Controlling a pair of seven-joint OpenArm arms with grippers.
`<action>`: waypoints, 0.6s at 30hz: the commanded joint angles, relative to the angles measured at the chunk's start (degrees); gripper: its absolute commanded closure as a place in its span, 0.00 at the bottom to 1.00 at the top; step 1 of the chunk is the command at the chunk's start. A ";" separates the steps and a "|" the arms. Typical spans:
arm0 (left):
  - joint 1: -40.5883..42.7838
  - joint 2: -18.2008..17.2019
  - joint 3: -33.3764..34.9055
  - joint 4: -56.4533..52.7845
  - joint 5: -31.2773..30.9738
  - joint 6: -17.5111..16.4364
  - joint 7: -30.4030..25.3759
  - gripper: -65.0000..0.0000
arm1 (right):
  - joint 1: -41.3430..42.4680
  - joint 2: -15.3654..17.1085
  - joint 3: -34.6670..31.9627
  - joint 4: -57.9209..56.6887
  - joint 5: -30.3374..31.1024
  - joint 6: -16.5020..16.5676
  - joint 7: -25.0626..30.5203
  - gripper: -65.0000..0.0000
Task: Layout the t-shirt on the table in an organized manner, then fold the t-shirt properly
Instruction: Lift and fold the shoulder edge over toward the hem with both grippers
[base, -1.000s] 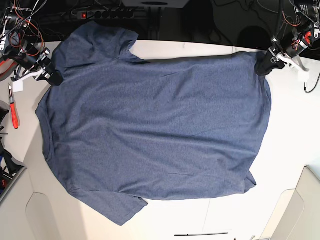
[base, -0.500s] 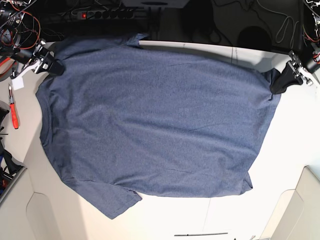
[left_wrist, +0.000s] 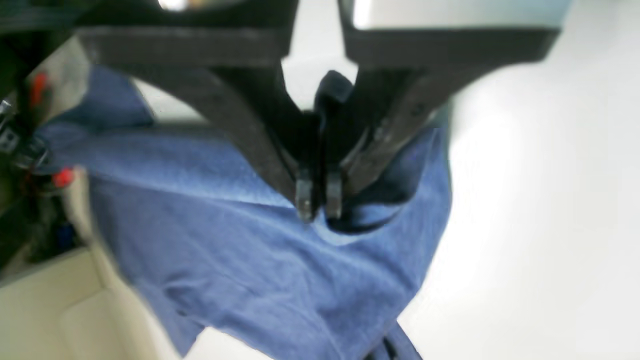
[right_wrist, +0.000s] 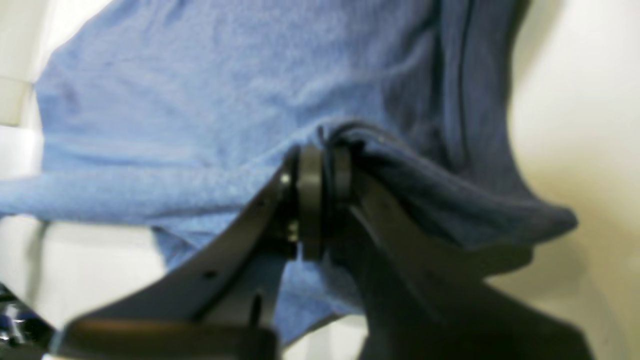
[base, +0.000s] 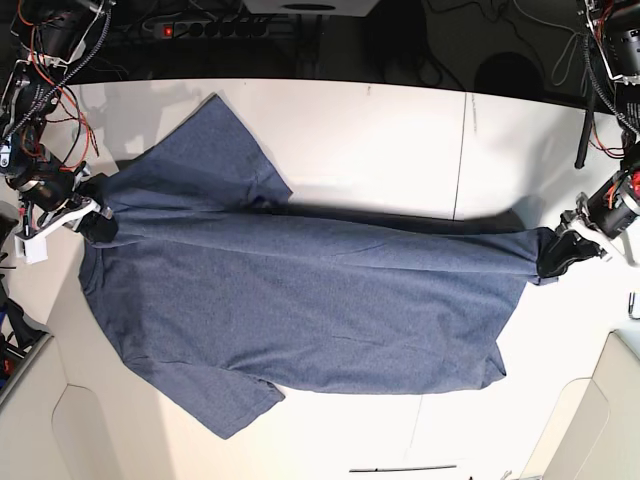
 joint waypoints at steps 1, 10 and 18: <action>-1.18 -1.07 1.25 -0.55 1.22 -0.54 -2.19 1.00 | 0.72 0.92 -0.94 0.55 -0.98 -0.44 2.19 1.00; -4.33 -1.09 9.01 -10.14 18.38 0.68 -14.21 1.00 | 1.11 0.92 -9.42 -3.45 -13.79 -7.28 11.15 1.00; -5.35 -3.98 7.39 -5.40 16.87 2.91 -14.10 0.51 | 5.46 1.38 -8.68 -0.52 -13.77 -7.19 11.02 0.46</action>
